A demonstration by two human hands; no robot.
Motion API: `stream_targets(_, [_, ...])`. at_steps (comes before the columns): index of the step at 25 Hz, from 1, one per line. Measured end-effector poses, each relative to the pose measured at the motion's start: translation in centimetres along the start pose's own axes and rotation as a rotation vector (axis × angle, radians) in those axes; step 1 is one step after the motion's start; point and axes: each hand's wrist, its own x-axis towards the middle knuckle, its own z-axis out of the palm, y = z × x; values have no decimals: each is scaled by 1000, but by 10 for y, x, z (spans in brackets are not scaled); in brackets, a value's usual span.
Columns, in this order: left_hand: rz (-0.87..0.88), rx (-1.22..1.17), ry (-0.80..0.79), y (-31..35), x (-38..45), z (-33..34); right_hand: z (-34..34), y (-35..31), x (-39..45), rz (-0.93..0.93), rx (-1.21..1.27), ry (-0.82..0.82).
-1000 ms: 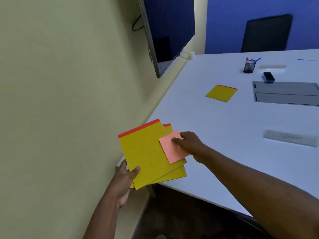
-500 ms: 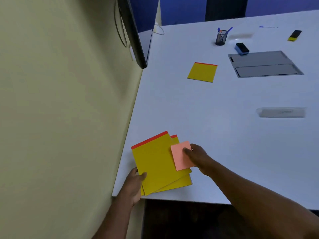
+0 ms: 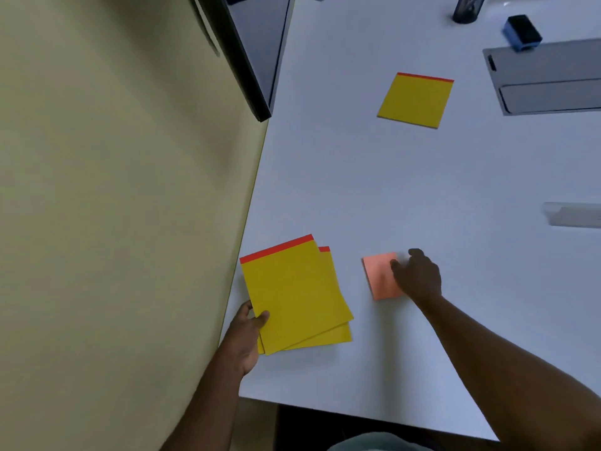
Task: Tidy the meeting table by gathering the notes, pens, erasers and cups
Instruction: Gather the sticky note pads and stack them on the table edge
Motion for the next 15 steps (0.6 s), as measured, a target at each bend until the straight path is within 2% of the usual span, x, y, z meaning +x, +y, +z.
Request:
stream_targets(1, [-15, -20, -17, 3, 3, 5, 2, -2, 0, -43, -20, 85])
stream_targets(2, [1, -35, -50, 4, -1, 5, 3, -8, -12, -103, 13, 89])
stream_targets(3, [8, -47, -86, 7, 3, 7, 6, -16, -16, -134, 109, -36])
stream_targets(5, [17, -45, -160, 18, 8, 13, 15, -42, -27, -31, 431, -485])
stream_targets(6, [33, -42, -200, 23, 10, 15, 22, -52, -33, 28, 544, -625])
stream_targets(7, [81, -19, -203, 29, 9, 19, 24, -60, -37, 30, 607, -656])
stream_targets(9, [206, 115, -123, 44, 12, 26, 26, -78, -35, -66, 622, -550])
stream_targets(12, [460, 382, 90, 70, 5, 37, 19, -101, -41, -267, 666, -418])
stream_targets(15, [674, 379, 185, 84, 10, 36, 25, -118, -55, -414, 773, -316])
